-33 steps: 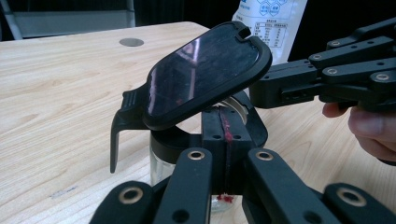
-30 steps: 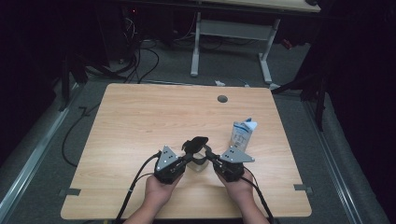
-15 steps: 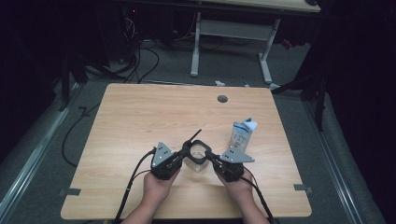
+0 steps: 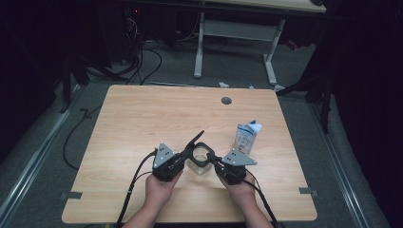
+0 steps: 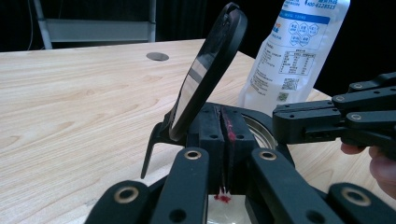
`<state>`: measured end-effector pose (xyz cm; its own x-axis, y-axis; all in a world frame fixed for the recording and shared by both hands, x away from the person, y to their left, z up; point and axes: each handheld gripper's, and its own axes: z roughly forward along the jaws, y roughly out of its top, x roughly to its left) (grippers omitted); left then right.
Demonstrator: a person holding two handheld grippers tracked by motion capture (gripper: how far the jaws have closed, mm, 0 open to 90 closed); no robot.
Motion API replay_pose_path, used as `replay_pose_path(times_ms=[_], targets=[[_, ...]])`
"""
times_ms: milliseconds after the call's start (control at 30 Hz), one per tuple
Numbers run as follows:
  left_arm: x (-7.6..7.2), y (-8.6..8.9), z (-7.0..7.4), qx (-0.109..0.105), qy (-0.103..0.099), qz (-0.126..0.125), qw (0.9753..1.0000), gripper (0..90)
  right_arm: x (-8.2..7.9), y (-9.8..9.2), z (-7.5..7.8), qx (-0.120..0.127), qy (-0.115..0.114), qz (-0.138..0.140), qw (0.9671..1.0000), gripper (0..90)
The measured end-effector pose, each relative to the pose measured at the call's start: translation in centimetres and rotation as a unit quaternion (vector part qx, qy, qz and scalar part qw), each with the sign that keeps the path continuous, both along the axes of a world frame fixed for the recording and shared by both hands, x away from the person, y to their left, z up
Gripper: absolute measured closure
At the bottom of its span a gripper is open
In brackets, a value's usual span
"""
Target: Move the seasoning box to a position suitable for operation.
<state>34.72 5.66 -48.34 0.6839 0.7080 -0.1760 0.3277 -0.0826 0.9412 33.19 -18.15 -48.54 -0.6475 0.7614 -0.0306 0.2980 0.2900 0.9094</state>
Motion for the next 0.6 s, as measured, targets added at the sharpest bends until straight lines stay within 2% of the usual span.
replay_pose_path(times_ms=[133,300,467,600], targets=[[0.1,-0.1,0.3,-0.002,-0.003,0.000,1.0000,87.2,0.0,0.0,0.0,-0.003,-0.004,0.002,1.0000,89.9],[0.8,0.0,0.5,-0.011,-0.003,0.014,0.9998,86.5,0.0,0.0,-0.1,-0.005,-0.006,0.000,1.0000,90.0],[1.4,0.4,0.4,-0.011,-0.001,0.031,0.9995,86.2,0.0,-0.1,-0.1,-0.002,-0.008,0.004,1.0000,90.0],[1.7,0.5,0.3,-0.012,0.000,0.033,0.9994,86.7,0.0,-0.1,-0.2,-0.003,-0.010,0.008,0.9999,90.0]])
